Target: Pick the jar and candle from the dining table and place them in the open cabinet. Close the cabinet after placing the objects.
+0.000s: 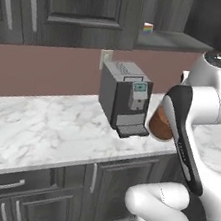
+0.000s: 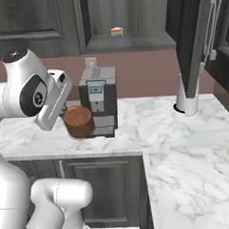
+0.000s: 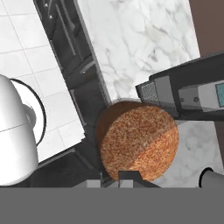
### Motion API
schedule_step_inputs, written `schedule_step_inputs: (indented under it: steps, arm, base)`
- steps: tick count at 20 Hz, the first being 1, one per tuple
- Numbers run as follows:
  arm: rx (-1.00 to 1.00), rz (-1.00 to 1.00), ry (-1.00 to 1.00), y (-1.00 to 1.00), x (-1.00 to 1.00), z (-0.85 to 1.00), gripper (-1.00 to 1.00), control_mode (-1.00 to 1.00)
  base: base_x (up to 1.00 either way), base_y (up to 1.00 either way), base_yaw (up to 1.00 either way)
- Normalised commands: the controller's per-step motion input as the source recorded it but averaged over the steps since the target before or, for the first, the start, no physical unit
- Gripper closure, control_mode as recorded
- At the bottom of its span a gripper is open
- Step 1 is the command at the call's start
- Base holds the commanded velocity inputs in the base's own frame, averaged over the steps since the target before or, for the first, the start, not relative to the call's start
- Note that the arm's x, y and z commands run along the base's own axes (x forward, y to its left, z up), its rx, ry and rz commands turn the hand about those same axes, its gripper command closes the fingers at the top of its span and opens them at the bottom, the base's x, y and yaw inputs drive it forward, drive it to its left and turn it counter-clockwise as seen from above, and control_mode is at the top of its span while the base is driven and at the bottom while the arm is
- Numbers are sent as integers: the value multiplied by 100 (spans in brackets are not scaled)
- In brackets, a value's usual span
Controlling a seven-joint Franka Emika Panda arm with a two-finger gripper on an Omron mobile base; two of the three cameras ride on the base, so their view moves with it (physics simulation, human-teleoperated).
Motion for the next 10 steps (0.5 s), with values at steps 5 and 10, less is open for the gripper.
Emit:
schedule_step_inputs:
  steps: [5, 10]
  arm:
    - [0, 0, 0, 0, 0, 0, 100, 100]
    - [0, 0, 0, 0, 0, 0, 100, 100]
  base:
    - [57, -13, -21]
    - [28, -28, -17]
